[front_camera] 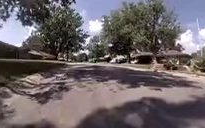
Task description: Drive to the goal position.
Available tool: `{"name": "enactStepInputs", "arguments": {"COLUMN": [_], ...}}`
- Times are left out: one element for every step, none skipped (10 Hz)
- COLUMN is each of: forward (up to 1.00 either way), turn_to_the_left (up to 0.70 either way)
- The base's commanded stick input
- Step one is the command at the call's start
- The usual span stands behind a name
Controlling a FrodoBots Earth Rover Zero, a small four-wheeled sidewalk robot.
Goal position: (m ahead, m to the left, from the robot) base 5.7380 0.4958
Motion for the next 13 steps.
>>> {"name": "enactStepInputs", "arguments": {"forward": [1.0,1.0,1.0,1.0,1.0,1.0,1.0,1.0,1.0,1.0,1.0,1.0,1.0], "turn_to_the_left": [0.01,0.01,0.03,0.4,0.4,0.4,0.4,0.4,0.31,0.14,0.02,0.02,0.02]}}
